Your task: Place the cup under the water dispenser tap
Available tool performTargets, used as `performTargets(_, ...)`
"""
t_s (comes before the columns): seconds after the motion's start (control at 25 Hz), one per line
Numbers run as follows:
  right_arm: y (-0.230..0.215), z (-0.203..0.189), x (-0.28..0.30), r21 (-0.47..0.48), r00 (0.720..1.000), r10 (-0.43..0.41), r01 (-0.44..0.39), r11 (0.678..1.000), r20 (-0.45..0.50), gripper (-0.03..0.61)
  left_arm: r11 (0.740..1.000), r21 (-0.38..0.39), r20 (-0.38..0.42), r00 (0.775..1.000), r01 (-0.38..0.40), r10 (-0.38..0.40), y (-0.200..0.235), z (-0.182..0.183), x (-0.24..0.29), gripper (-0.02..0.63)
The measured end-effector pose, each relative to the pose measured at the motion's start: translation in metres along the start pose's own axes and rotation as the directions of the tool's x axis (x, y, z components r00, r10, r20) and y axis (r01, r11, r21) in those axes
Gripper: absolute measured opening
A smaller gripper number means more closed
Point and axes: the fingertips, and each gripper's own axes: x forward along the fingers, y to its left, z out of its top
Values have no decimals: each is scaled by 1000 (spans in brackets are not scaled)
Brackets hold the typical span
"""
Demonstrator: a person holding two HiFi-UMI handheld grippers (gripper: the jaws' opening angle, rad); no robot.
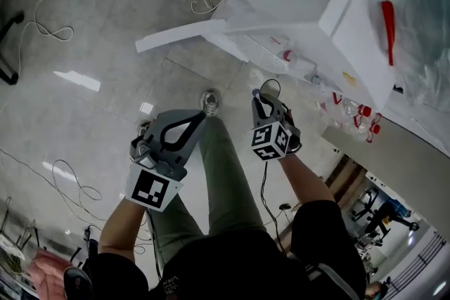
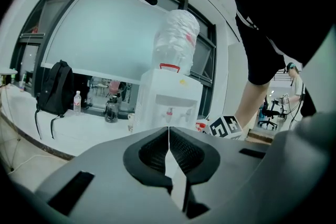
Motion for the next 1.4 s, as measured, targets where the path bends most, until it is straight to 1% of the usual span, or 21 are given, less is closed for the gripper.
performTargets(0.12,-24,-5,-8,-30,999,-31,30,999,-8,75,1000,-4,-3,1000,0,0,-6,12,7,20)
performTargets(0.32,-61,-22,-1,-55,997,-72,70,996,-35,75,1000,-7,-17,1000,-2,2,-12,16,26,20)
performTargets(0.52,-83,-36,14,-95,995,-79,73,993,-59,75,1000,-15,-15,1000,-23,23,-9,15,46,20)
performTargets(0.84,-92,-44,36,-134,994,-64,52,990,-88,75,999,-29,-18,999,-37,37,-2,11,63,20)
performTargets(1.0,-92,-44,39,-151,992,-92,78,985,-90,75,999,-26,-17,999,-47,47,3,11,63,20)
performTargets(1.16,-92,-43,37,-114,990,-111,102,988,-85,77,999,-20,-19,999,-48,47,4,13,58,20)
performTargets(1.4,-92,-32,13,-70,989,-146,144,987,-35,77,999,-6,-13,999,-33,33,-4,27,46,21)
